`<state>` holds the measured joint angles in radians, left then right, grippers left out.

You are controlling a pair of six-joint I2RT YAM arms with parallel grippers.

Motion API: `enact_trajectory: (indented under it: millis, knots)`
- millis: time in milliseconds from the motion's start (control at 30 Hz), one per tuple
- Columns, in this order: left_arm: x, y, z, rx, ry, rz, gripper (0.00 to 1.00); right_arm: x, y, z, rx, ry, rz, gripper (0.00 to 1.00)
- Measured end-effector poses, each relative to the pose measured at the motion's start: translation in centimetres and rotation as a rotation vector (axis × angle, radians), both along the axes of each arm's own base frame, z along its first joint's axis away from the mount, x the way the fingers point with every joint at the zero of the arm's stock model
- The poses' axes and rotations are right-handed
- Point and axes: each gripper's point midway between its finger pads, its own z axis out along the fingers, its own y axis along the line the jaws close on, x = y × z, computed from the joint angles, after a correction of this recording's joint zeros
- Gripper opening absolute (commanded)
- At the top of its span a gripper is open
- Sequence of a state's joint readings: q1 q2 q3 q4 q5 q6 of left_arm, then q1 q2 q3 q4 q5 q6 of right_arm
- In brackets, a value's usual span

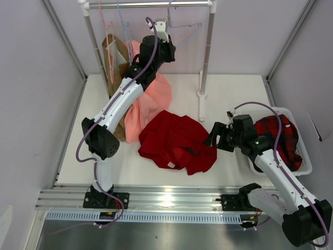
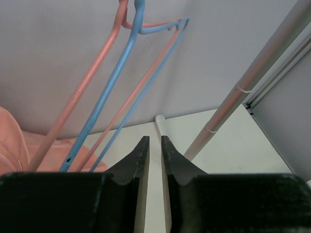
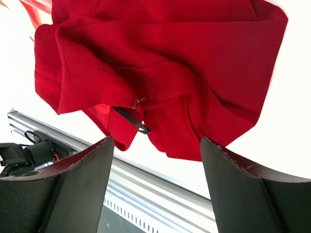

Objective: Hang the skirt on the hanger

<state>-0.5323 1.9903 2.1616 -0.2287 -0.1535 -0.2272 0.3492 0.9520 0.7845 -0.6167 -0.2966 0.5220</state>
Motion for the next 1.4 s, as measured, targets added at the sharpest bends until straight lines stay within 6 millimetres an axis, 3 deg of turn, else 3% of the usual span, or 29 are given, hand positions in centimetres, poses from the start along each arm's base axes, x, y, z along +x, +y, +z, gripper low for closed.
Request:
enact_trajectory:
  millis: [33, 67, 167, 267, 433, 600, 700, 900, 1167, 1400]
  knots:
    - [0.2, 0.0, -0.1, 0.001, 0.001, -0.002, 0.27, 0.0, 0.0, 0.0, 0.0, 0.0, 0.0, 0.78]
    - [0.3, 0.0, 0.0, 0.001, 0.001, -0.007, 0.4, 0.0, 0.0, 0.0, 0.0, 0.0, -0.001, 0.78]
    - [0.1, -0.2, 0.2, 0.004, -0.006, -0.029, 0.53, 0.0, -0.1, 0.0, 0.001, -0.003, -0.002, 0.78]
    - [-0.5, -0.1, 1.1, 0.008, -0.019, -0.052, 0.57, 0.0, -0.1, 0.1, 0.002, -0.004, -0.003, 0.78]
    - [-2.8, 1.1, 5.3, -0.023, -0.079, -0.098, 0.6, 0.2, 0.0, 0.1, 0.005, -0.01, -0.004, 0.78]
    - [-4.1, 4.1, 10.0, -0.101, -0.138, -0.15, 0.61, 0.5, 0.1, -0.2, 0.004, 0.001, -0.001, 0.78]
    - [-3.9, 5.9, 10.9, -0.124, -0.132, -0.161, 0.62, 0.8, 0.4, -0.1, 0.01, 0.012, 0.006, 0.78]
    - [-2.8, 6.6, 9.0, -0.136, -0.069, -0.175, 0.6, 2.8, 1.5, 3.1, 0.047, -0.05, 0.028, 0.78]
    - [0.0, 5.8, 3.3, -0.105, 0.057, -0.178, 0.57, 5.8, 3.3, 7.8, 0.107, -0.162, 0.077, 0.79]
    - [0.6, 5.7, 2.0, -0.099, 0.084, -0.178, 0.51, 9.9, 5.6, 12.2, 0.171, -0.264, 0.125, 0.78]
